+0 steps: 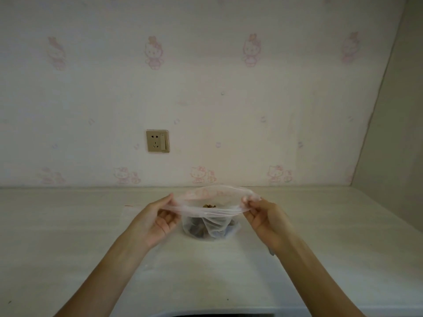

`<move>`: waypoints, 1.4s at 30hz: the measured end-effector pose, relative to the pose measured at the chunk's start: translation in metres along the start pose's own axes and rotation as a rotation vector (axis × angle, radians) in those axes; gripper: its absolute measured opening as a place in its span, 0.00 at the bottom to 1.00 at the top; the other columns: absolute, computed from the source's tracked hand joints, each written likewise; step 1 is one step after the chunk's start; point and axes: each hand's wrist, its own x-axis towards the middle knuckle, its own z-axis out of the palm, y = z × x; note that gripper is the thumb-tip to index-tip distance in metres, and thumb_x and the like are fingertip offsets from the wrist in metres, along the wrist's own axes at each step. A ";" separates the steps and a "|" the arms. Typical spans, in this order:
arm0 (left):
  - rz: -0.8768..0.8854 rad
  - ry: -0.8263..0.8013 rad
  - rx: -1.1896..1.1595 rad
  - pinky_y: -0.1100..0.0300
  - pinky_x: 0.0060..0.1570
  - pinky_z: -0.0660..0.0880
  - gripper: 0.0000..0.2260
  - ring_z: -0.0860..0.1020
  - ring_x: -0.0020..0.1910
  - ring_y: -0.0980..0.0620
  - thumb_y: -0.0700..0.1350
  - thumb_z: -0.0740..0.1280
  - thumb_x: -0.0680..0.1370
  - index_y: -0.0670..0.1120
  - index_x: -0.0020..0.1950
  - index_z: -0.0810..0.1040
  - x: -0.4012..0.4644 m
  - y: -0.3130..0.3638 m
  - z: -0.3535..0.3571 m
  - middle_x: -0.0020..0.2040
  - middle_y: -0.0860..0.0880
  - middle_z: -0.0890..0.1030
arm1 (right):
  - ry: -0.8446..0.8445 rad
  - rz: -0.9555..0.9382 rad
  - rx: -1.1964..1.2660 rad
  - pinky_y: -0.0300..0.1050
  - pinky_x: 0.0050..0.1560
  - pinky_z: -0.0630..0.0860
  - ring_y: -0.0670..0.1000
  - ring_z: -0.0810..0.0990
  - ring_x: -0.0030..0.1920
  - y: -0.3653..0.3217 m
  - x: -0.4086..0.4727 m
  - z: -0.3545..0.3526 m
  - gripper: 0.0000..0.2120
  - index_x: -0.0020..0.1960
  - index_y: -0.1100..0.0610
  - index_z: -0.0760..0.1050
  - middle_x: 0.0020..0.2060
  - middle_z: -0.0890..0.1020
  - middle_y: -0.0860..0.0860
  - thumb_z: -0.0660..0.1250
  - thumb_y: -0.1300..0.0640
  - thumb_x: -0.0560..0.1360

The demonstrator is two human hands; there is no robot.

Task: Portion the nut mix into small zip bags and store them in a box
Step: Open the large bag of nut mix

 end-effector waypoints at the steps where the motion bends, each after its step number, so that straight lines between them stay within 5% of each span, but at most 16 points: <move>1: -0.009 0.009 0.053 0.56 0.33 0.84 0.08 0.85 0.32 0.50 0.38 0.75 0.72 0.40 0.47 0.79 -0.001 0.000 0.000 0.36 0.44 0.84 | 0.008 0.015 0.005 0.44 0.41 0.84 0.53 0.84 0.37 0.001 -0.002 -0.001 0.09 0.47 0.68 0.76 0.35 0.82 0.58 0.59 0.75 0.76; 4: -0.032 0.032 0.207 0.55 0.34 0.84 0.11 0.85 0.35 0.49 0.38 0.77 0.70 0.39 0.49 0.81 -0.005 0.004 -0.005 0.39 0.43 0.84 | -0.003 0.048 -0.101 0.46 0.39 0.83 0.54 0.84 0.36 0.000 -0.008 -0.002 0.06 0.41 0.66 0.79 0.36 0.83 0.58 0.65 0.71 0.67; 9: 0.164 0.183 0.638 0.55 0.40 0.79 0.09 0.81 0.43 0.48 0.49 0.74 0.78 0.44 0.52 0.88 -0.008 0.006 -0.014 0.44 0.48 0.82 | 0.032 0.015 -0.412 0.48 0.47 0.81 0.54 0.83 0.41 -0.003 -0.012 -0.003 0.06 0.47 0.65 0.83 0.39 0.83 0.56 0.69 0.63 0.80; 11: 0.225 0.185 0.690 0.57 0.38 0.80 0.10 0.82 0.42 0.49 0.50 0.74 0.78 0.45 0.53 0.88 -0.007 0.006 -0.016 0.44 0.49 0.82 | 0.018 -0.017 -0.484 0.46 0.42 0.78 0.53 0.80 0.39 -0.004 -0.015 -0.002 0.07 0.46 0.64 0.82 0.39 0.82 0.57 0.68 0.62 0.81; 19: -0.038 -0.003 0.061 0.48 0.34 0.84 0.08 0.88 0.45 0.41 0.42 0.69 0.82 0.39 0.57 0.82 -0.002 0.005 -0.007 0.51 0.37 0.87 | 0.083 -0.021 -0.399 0.41 0.32 0.75 0.50 0.77 0.31 0.012 -0.011 0.011 0.12 0.51 0.60 0.79 0.34 0.81 0.53 0.63 0.52 0.84; 24: -0.053 -0.060 -0.222 0.48 0.33 0.85 0.10 0.88 0.43 0.40 0.36 0.60 0.85 0.34 0.61 0.78 0.001 0.003 -0.001 0.50 0.34 0.87 | 0.183 -0.031 -0.292 0.51 0.51 0.81 0.55 0.83 0.46 0.028 -0.007 0.023 0.15 0.60 0.64 0.79 0.47 0.85 0.58 0.66 0.52 0.83; 29: -0.069 -0.122 -0.279 0.57 0.41 0.85 0.12 0.82 0.47 0.51 0.30 0.55 0.82 0.29 0.60 0.75 0.005 -0.003 0.002 0.50 0.38 0.79 | 0.195 -0.024 -0.195 0.43 0.32 0.80 0.49 0.80 0.31 0.027 -0.001 0.026 0.09 0.50 0.60 0.77 0.32 0.80 0.52 0.64 0.55 0.84; 32: -0.077 -0.119 -0.200 0.64 0.26 0.78 0.12 0.75 0.26 0.54 0.29 0.54 0.80 0.34 0.55 0.76 0.008 -0.006 0.002 0.36 0.45 0.73 | 0.195 -0.026 -0.069 0.41 0.32 0.79 0.48 0.77 0.26 0.023 0.004 0.029 0.13 0.44 0.58 0.74 0.26 0.76 0.51 0.60 0.56 0.85; 35: -0.073 -0.112 -0.123 0.66 0.21 0.72 0.09 0.72 0.21 0.55 0.35 0.57 0.84 0.35 0.53 0.78 0.008 -0.007 0.004 0.29 0.48 0.73 | 0.203 0.029 0.005 0.43 0.38 0.78 0.50 0.74 0.28 0.027 0.007 0.031 0.12 0.46 0.59 0.72 0.30 0.73 0.53 0.60 0.55 0.86; 38: -0.070 -0.104 -0.082 0.62 0.26 0.78 0.10 0.80 0.26 0.52 0.40 0.61 0.85 0.36 0.53 0.78 0.004 -0.006 -0.001 0.32 0.45 0.80 | 0.196 0.076 0.028 0.40 0.25 0.75 0.48 0.72 0.24 0.031 0.007 0.023 0.10 0.52 0.61 0.72 0.29 0.73 0.53 0.60 0.55 0.86; 42: -0.150 -0.006 0.044 0.48 0.42 0.85 0.14 0.88 0.44 0.42 0.49 0.66 0.84 0.39 0.60 0.80 -0.005 -0.007 -0.022 0.51 0.38 0.87 | 0.078 0.110 -0.169 0.47 0.37 0.82 0.54 0.85 0.40 0.026 0.001 0.003 0.16 0.62 0.64 0.78 0.46 0.86 0.57 0.61 0.52 0.85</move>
